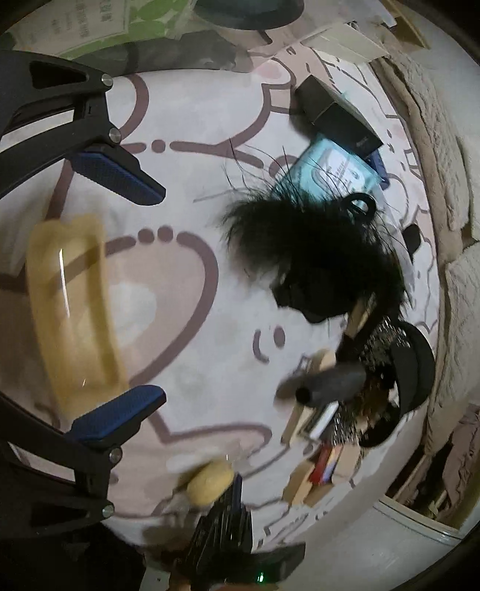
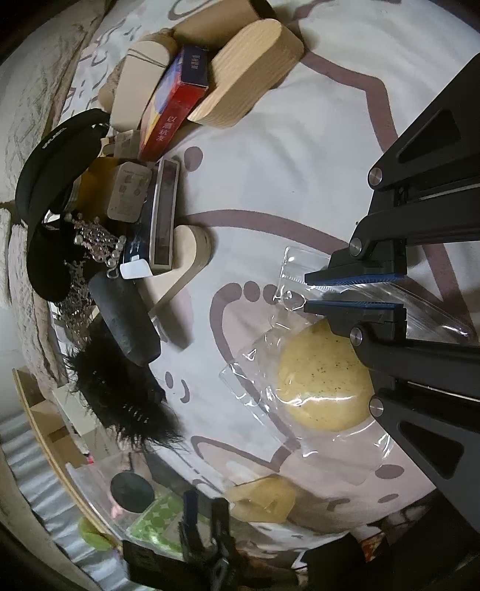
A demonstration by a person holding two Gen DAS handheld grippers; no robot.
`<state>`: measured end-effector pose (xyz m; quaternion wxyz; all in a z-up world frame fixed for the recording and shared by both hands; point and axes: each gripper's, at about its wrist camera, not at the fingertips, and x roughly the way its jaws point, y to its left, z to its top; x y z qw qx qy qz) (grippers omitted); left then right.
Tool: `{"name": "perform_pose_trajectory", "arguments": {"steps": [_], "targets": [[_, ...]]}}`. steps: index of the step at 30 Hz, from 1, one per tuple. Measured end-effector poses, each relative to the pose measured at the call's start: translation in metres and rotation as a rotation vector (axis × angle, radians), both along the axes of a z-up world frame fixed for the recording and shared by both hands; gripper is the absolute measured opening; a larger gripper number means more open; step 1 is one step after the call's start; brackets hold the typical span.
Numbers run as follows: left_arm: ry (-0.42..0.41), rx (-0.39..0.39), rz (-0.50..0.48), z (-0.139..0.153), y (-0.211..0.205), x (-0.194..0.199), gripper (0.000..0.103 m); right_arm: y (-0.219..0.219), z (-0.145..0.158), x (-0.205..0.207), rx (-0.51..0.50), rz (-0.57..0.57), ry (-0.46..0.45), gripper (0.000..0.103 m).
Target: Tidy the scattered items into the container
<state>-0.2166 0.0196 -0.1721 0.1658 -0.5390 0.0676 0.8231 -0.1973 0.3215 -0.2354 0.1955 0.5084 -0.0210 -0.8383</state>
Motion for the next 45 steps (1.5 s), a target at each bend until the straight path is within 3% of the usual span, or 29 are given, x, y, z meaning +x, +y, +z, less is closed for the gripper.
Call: {"name": "perform_pose_trajectory", "arguments": {"steps": [4, 8, 13, 18, 21, 24, 25, 26, 28, 34, 39, 42, 45], "targets": [[-0.033, 0.017, 0.024, -0.011, -0.009, -0.007, 0.099, -0.020, 0.008, 0.008, 0.128, 0.098, 0.025, 0.008], [-0.109, 0.085, 0.017, -0.020, -0.014, -0.003, 0.099, -0.037, 0.010, 0.021, 0.172, 0.212, 0.052, 0.008], [-0.182, 0.165, 0.000, -0.023, -0.016, 0.013, 0.099, -0.042, 0.008, 0.025, 0.225, 0.233, 0.079, 0.008], [-0.219, 0.189, -0.032, -0.023, -0.016, 0.035, 0.099, -0.036, 0.006, 0.021, 0.199, 0.206, 0.056, 0.008], [-0.207, 0.191, -0.037, -0.017, -0.020, 0.045, 0.099, -0.040, 0.011, 0.020, 0.234, 0.211, 0.054, 0.008], [-0.175, 0.213, -0.017, -0.007, -0.029, 0.049, 0.099, -0.045, 0.022, 0.023, 0.294, 0.237, 0.067, 0.025], [-0.162, 0.223, -0.004, -0.002, -0.034, 0.050, 0.099, -0.047, 0.027, 0.025, 0.322, 0.247, 0.088, 0.042], [-0.149, 0.231, 0.009, 0.001, -0.038, 0.050, 0.099, -0.048, 0.033, 0.026, 0.340, 0.258, 0.111, 0.066], [-0.121, 0.248, 0.044, 0.008, -0.047, 0.047, 0.099, -0.047, 0.046, 0.030, 0.321, 0.290, 0.127, 0.087], [-0.073, 0.213, 0.127, 0.014, -0.061, 0.034, 0.099, -0.071, 0.075, 0.065, 0.320, 0.488, 0.176, 0.087], [-0.065, 0.102, 0.083, 0.017, -0.061, 0.036, 0.099, -0.097, 0.048, 0.098, 0.470, 0.699, 0.163, 0.087], [-0.062, 0.071, 0.038, 0.017, -0.060, 0.042, 0.099, -0.096, 0.031, 0.097, 0.516, 0.713, 0.122, 0.087], [-0.073, 0.098, 0.009, 0.015, -0.061, 0.046, 0.099, -0.089, 0.023, 0.090, 0.563, 0.673, 0.110, 0.087]]}}
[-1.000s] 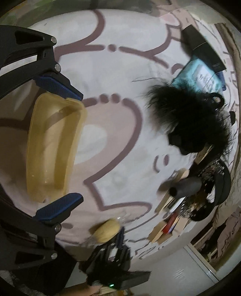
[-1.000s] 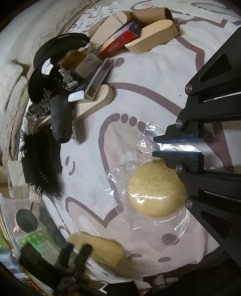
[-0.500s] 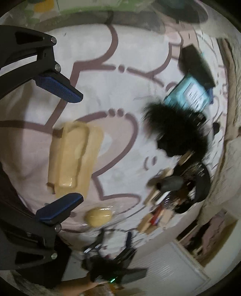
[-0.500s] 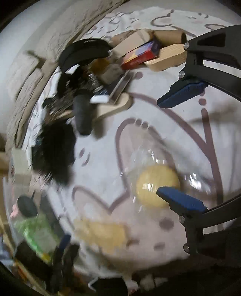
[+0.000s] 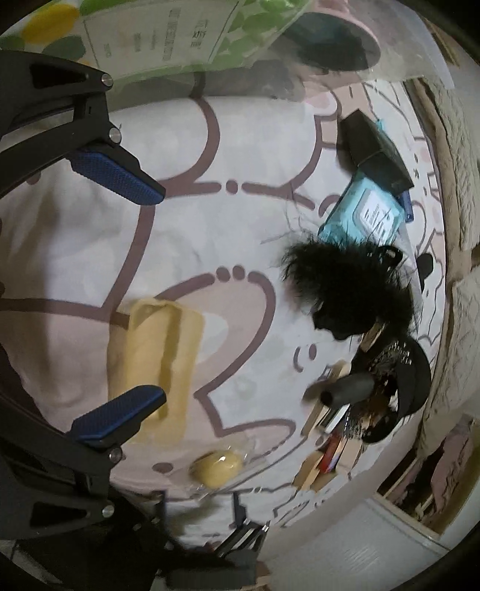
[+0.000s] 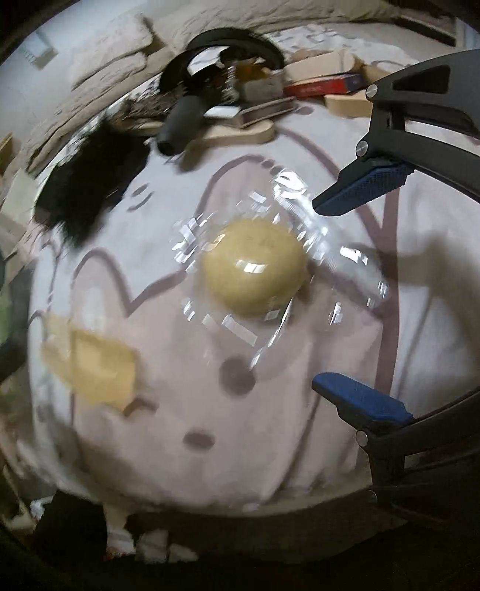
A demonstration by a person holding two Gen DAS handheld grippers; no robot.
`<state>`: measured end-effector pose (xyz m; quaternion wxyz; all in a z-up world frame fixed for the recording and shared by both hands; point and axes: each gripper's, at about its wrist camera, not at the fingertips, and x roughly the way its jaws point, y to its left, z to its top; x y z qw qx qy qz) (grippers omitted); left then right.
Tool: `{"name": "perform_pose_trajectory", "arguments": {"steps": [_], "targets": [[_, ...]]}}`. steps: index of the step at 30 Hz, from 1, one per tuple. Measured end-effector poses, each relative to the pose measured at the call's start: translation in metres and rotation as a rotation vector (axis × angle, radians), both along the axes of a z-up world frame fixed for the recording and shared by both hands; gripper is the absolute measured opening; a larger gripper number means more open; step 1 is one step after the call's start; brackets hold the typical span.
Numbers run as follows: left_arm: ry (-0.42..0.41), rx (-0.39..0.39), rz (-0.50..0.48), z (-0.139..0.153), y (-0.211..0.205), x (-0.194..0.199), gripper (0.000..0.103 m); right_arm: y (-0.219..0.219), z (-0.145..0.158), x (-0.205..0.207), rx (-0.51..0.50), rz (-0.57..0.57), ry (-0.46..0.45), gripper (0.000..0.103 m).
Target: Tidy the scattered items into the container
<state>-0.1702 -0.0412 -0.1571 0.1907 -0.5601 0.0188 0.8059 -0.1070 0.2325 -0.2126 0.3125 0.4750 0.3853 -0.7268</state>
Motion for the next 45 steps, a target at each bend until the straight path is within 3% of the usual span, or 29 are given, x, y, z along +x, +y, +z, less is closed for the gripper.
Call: {"name": "perform_pose_trajectory", "arguments": {"steps": [9, 18, 28, 31, 34, 39, 42, 45], "targets": [[-0.109, 0.261, 0.049, -0.016, 0.001, -0.005, 0.099, 0.030, 0.003, -0.029, 0.003, -0.194, 0.080, 0.091], [-0.160, 0.293, 0.031, -0.029, 0.015, -0.001, 0.099, 0.060, 0.004, -0.052, 0.018, -0.402, 0.135, 0.091], [-0.255, 0.271, -0.113, -0.039, 0.046, 0.031, 0.099, 0.066, 0.018, -0.056, 0.034, -0.452, 0.192, 0.091], [-0.272, 0.217, -0.206, -0.039, 0.063, 0.044, 0.099, 0.065, 0.028, -0.054, -0.031, -0.426, 0.176, 0.091], [-0.231, 0.117, -0.316, -0.032, 0.077, 0.058, 0.099, 0.059, 0.038, -0.048, -0.113, -0.369, 0.125, 0.091], [-0.090, -0.023, -0.439, -0.010, 0.086, 0.071, 0.099, 0.035, 0.042, -0.030, -0.147, -0.232, 0.083, 0.091], [-0.005, -0.044, -0.450, 0.005, 0.085, 0.067, 0.099, 0.021, 0.039, -0.022, -0.134, -0.182, 0.062, 0.091], [0.041, -0.010, -0.408, 0.015, 0.081, 0.054, 0.099, 0.010, 0.031, -0.015, -0.101, -0.147, 0.052, 0.091]]}}
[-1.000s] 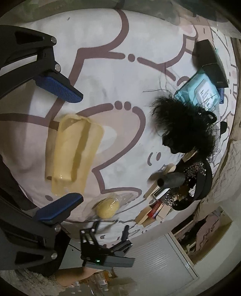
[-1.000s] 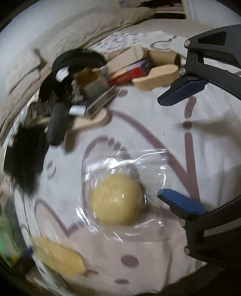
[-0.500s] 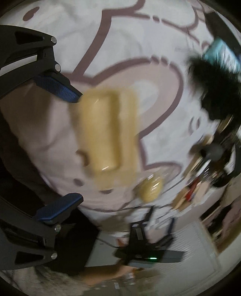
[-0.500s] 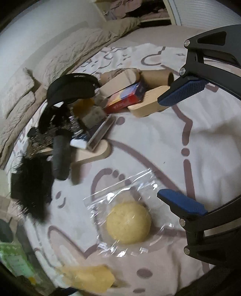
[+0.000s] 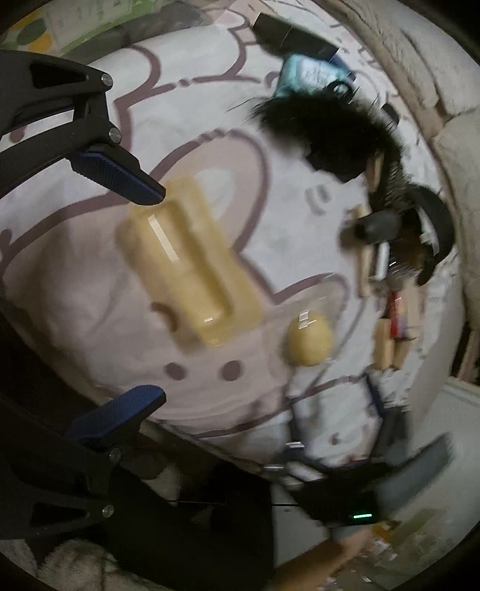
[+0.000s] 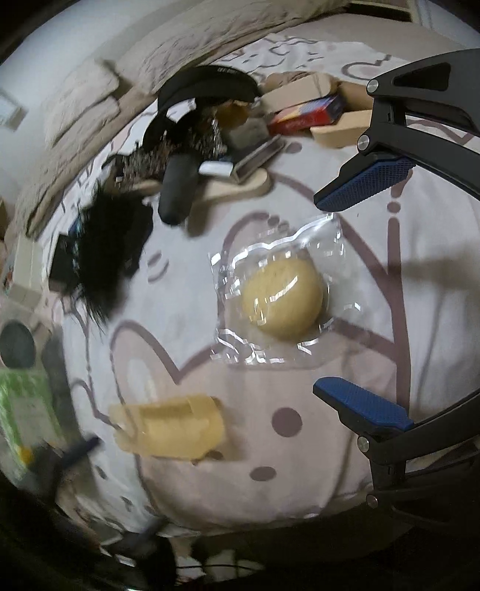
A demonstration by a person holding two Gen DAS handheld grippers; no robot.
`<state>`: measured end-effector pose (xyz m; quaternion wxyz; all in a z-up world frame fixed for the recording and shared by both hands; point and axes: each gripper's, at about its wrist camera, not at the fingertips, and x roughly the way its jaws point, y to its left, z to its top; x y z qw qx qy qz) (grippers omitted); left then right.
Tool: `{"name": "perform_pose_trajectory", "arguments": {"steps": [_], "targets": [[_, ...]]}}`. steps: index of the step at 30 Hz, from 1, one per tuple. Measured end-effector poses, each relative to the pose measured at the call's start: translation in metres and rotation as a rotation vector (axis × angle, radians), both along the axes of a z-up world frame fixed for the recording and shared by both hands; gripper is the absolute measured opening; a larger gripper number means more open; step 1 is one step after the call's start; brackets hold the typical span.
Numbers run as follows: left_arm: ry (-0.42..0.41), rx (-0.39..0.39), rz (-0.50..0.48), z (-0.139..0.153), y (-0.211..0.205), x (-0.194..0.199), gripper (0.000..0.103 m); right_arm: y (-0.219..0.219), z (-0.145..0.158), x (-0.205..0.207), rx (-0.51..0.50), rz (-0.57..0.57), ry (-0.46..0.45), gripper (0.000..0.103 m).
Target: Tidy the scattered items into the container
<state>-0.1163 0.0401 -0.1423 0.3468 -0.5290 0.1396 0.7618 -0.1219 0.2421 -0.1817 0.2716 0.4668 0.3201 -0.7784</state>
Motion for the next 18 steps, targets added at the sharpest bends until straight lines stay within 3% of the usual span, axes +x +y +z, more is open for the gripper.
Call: {"name": "perform_pose_trajectory", "arguments": {"steps": [4, 11, 18], "targets": [[0.018, 0.041, 0.100, 0.003, -0.001, -0.026, 0.099, -0.007, -0.012, 0.002, 0.042, 0.011, -0.005, 0.091], [0.003, 0.025, 0.279, -0.012, -0.012, -0.075, 0.099, -0.004, -0.026, 0.000, 0.114, -0.011, 0.016, 0.091], [-0.020, -0.095, 0.330, -0.043, -0.024, -0.097, 0.099, 0.012, -0.022, -0.012, 0.123, -0.098, 0.050, 0.091]]}}
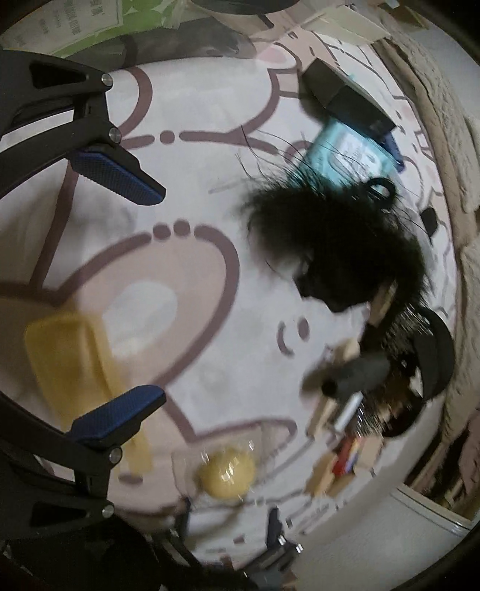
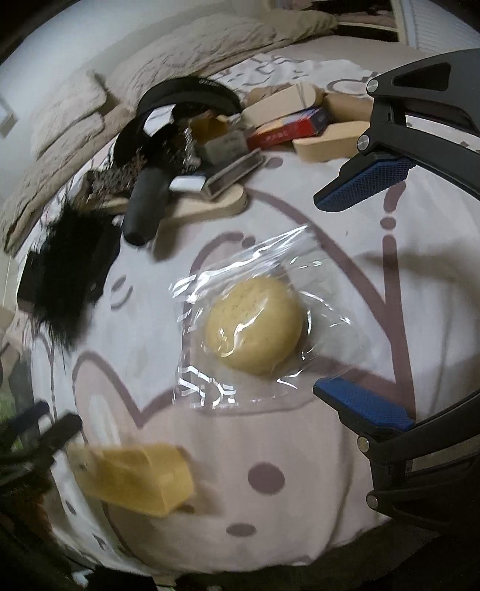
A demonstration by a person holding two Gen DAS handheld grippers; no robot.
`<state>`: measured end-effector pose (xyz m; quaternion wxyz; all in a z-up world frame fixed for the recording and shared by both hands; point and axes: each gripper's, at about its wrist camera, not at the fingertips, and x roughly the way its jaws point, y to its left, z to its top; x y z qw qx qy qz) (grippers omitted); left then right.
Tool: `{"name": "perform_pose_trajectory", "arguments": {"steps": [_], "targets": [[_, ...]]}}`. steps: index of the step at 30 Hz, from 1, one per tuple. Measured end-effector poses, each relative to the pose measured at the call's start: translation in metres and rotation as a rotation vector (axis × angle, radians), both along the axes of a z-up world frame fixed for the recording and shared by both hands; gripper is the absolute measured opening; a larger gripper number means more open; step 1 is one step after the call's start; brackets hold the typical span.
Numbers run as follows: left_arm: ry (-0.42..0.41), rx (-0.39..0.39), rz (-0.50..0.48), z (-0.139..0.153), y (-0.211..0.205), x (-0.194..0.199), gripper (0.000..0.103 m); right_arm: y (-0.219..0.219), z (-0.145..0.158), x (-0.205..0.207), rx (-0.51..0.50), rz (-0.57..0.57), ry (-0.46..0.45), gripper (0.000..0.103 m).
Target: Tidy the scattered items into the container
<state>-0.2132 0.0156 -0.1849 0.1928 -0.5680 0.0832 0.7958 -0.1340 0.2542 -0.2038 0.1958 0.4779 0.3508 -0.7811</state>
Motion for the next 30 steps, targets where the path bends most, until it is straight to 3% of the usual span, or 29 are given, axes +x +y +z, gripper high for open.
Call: {"name": "perform_pose_trajectory", "arguments": {"steps": [9, 14, 25, 30], "targets": [[-0.049, -0.088, -0.015, -0.022, -0.012, -0.002, 0.099, 0.020, 0.003, -0.016, 0.013, -0.112, 0.041, 0.091], [-0.074, -0.069, -0.023, -0.022, -0.019, 0.008, 0.099, 0.031, 0.009, -0.024, 0.002, -0.174, 0.062, 0.091], [-0.076, -0.126, 0.001, -0.021, -0.042, 0.028, 0.099, 0.051, 0.028, -0.035, 0.048, -0.292, 0.146, 0.091], [-0.051, -0.158, -0.002, -0.015, -0.049, 0.036, 0.099, 0.054, 0.047, -0.037, -0.129, -0.339, 0.117, 0.091]]}}
